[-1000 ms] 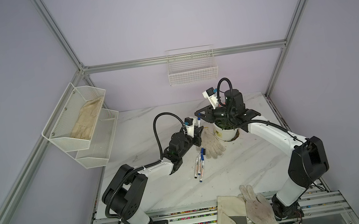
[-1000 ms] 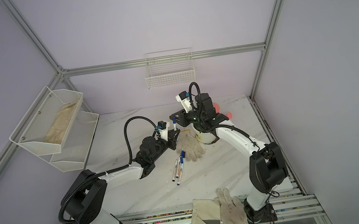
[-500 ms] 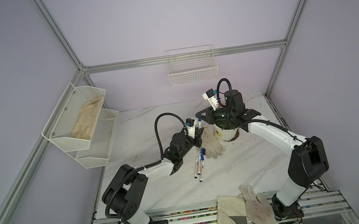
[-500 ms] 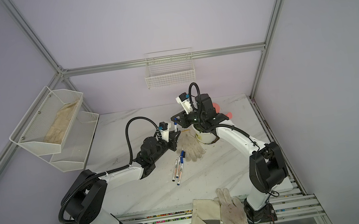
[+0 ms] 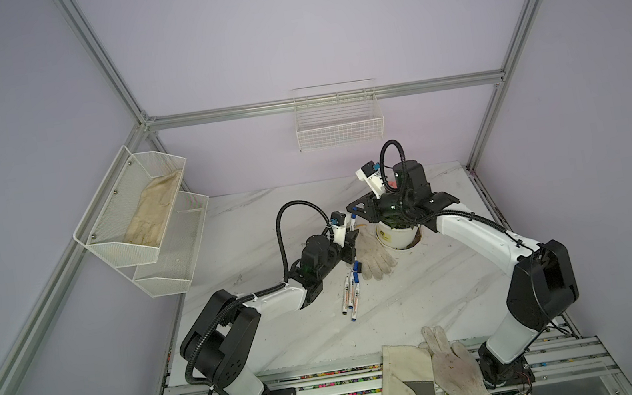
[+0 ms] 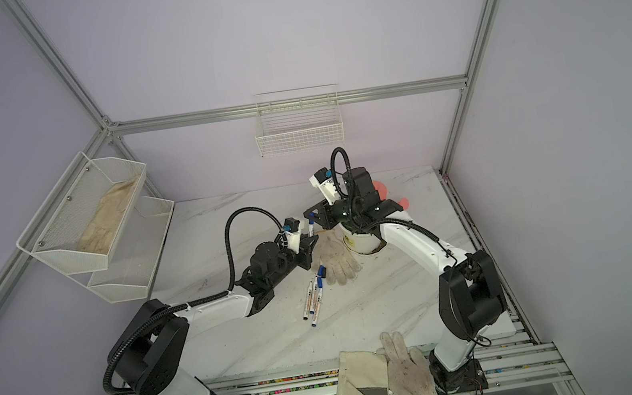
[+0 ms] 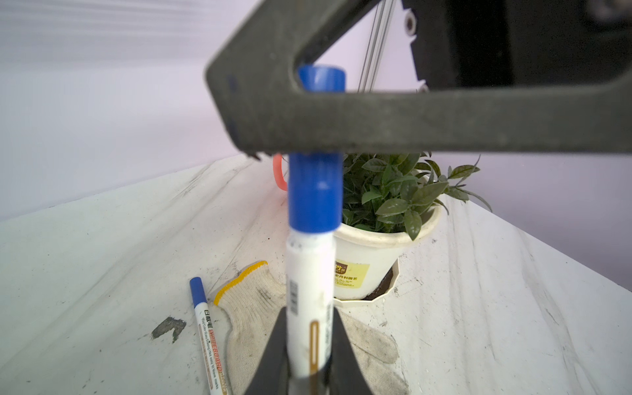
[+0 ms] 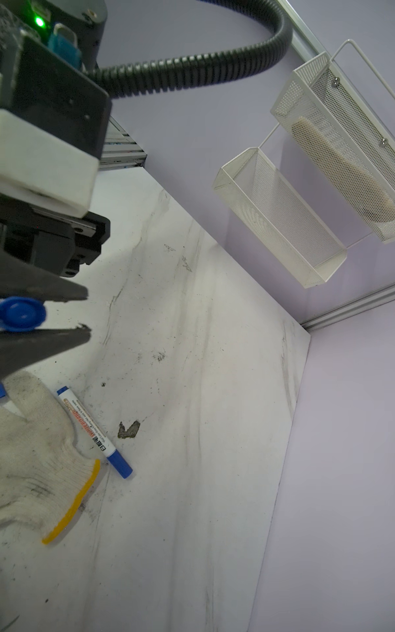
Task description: Insert the pens into the pen caps
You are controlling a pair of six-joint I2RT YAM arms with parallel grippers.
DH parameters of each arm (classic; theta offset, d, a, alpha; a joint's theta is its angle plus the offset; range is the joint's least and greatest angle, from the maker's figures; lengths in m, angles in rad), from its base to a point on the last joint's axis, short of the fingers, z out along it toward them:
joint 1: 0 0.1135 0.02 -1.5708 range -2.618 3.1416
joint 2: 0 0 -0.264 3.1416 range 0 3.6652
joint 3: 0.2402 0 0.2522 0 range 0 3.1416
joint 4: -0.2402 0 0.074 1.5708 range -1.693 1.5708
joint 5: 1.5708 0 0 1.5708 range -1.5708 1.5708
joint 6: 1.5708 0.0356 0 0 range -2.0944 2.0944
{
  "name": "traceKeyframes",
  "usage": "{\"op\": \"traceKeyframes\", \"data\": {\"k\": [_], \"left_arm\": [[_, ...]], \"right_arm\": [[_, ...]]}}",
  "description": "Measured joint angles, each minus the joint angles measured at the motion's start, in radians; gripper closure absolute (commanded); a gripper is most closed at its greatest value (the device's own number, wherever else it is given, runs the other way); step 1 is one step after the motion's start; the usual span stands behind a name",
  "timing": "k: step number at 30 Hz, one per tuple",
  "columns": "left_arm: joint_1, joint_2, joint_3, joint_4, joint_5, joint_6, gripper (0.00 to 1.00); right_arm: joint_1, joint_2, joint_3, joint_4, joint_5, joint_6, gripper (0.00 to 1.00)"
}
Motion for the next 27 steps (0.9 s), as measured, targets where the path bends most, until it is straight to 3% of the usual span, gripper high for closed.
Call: {"op": "traceKeyframes", "data": {"k": [14,23,27], "left_arm": [[0.003,0.0,0.0,0.005,0.015,0.008,1.0],[0.036,0.0,0.0,0.023,0.158,-0.044,1.0],[0.053,0.0,0.0,0.022,0.24,-0.068,1.0]], "right_arm": [[-0.015,0.024,0.044,-0.074,-0.043,-0.012,0.92],[-0.036,0.022,0.055,-0.101,-0.062,-0.011,0.89],[-0.039,0.022,0.055,-0.116,-0.077,-0.011,0.82]]}}
